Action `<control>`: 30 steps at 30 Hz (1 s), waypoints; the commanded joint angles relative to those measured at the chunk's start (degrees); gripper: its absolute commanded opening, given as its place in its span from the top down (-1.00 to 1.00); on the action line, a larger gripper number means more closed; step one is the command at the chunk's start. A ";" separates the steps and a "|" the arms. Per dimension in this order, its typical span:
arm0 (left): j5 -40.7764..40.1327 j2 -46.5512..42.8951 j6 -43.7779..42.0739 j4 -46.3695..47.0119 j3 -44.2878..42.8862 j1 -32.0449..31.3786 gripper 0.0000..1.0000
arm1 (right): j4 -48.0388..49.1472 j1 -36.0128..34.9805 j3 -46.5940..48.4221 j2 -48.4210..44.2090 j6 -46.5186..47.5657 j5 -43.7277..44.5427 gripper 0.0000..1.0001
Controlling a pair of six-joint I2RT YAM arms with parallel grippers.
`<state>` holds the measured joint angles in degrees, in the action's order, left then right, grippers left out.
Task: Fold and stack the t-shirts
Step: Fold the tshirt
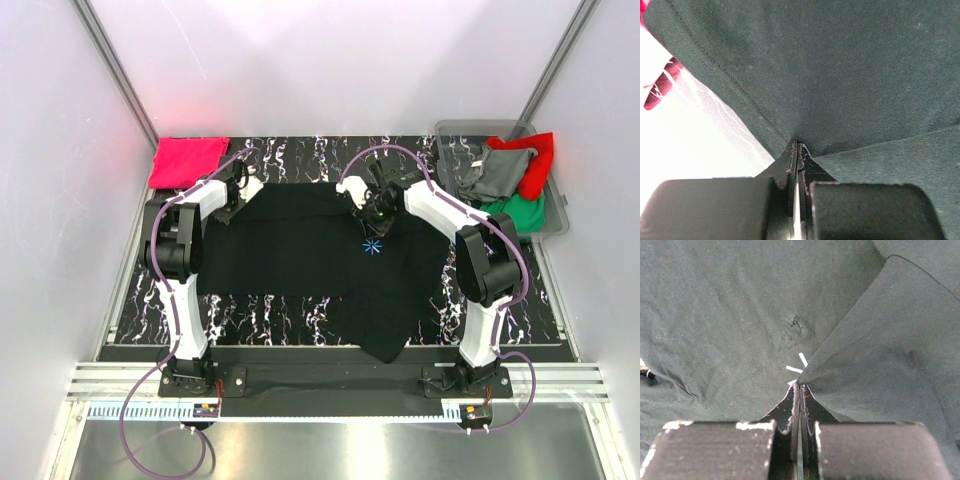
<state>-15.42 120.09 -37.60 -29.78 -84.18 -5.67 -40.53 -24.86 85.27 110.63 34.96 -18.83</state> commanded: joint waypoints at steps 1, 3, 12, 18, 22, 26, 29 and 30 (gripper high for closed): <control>1.36 0.14 0.69 0.60 -0.54 0.22 1.00 | -1.57 -1.06 2.97 -1.56 -1.47 0.90 1.00; 1.36 0.40 0.78 0.69 -0.54 0.22 1.00 | -1.83 -1.42 3.23 -1.38 -1.73 1.07 1.00; 1.27 0.32 0.87 0.86 -0.46 0.40 1.00 | -1.40 -4.14 4.71 0.55 -7.34 -0.51 0.45; 0.92 -0.12 0.96 0.86 -0.46 0.49 1.00 | -1.39 -4.93 9.03 0.74 -7.20 2.03 0.16; 0.74 -0.47 0.95 0.78 -0.54 0.49 1.00 | -0.51 -3.19 4.39 -3.48 -3.77 6.61 0.19; 0.39 -0.91 0.69 0.78 0.16 0.22 1.00 | -0.25 2.51 -5.35 -7.26 0.89 6.09 0.30; -0.14 -0.91 0.25 0.78 0.51 0.22 1.00 | -0.69 9.01 -7.66 -7.71 1.25 3.72 0.34; -0.22 -0.91 0.25 0.78 0.51 0.22 1.00 | -1.21 10.52 -7.67 -7.53 1.25 2.93 0.34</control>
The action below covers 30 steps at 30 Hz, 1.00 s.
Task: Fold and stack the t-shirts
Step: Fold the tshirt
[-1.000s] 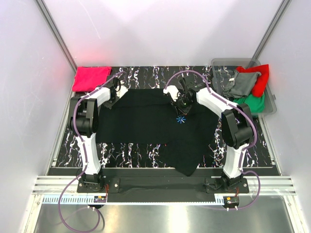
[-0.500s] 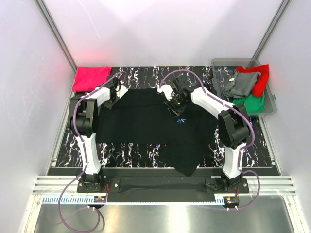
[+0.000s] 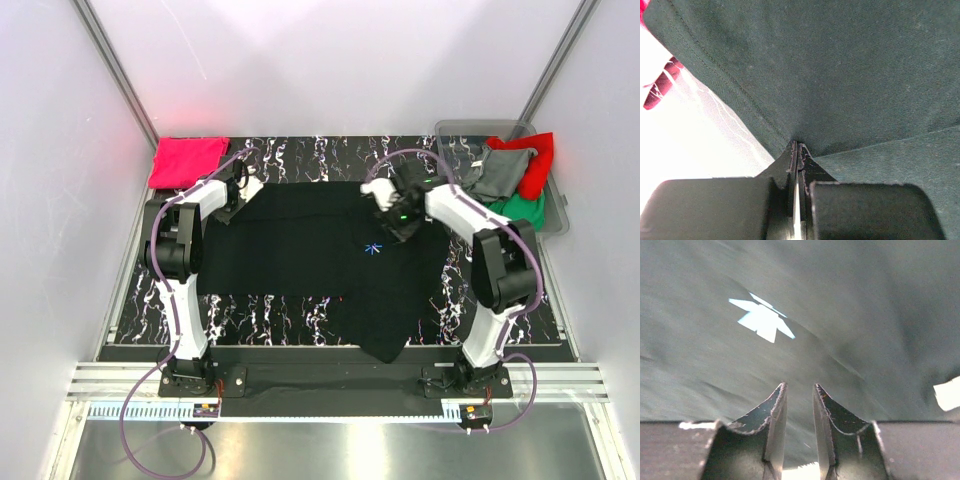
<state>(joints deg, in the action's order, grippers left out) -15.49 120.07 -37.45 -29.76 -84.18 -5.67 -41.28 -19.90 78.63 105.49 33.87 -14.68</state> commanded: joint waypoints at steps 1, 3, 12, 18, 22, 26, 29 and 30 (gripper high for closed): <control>-0.16 -0.89 0.19 0.67 0.51 0.22 1.00 | -0.65 6.79 -1.11 -2.48 2.43 -1.84 0.32; -0.33 -0.72 0.10 0.75 0.60 0.13 1.00 | -0.47 9.43 -0.85 -1.87 3.39 -2.02 0.31; -1.74 -0.01 -0.43 0.23 -0.02 0.05 1.00 | -0.56 12.78 4.25 4.54 3.66 -3.16 0.24; -2.27 -0.28 -0.69 0.05 0.60 -0.13 1.00 | -0.91 13.40 6.18 7.62 2.78 -4.22 0.24; -2.44 -0.45 -0.78 0.14 0.86 -0.22 1.00 | -0.56 13.75 6.62 8.59 2.61 -4.04 0.24; -2.36 -0.45 -0.78 0.05 0.86 -0.22 1.00 | -0.21 13.92 6.71 9.20 2.26 -3.43 0.24; -2.27 -0.36 -0.52 0.14 0.77 -0.30 1.00 | 0.32 14.01 6.27 9.38 2.34 -2.73 0.38; -2.27 -0.36 -0.43 0.14 0.77 -0.39 1.00 | 0.32 14.10 6.19 9.38 2.34 -2.81 0.48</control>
<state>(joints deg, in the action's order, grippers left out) -16.78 120.09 -37.69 -29.65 -83.92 -5.96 -41.80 -6.24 83.22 114.43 36.27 -17.15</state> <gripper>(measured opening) 0.008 0.297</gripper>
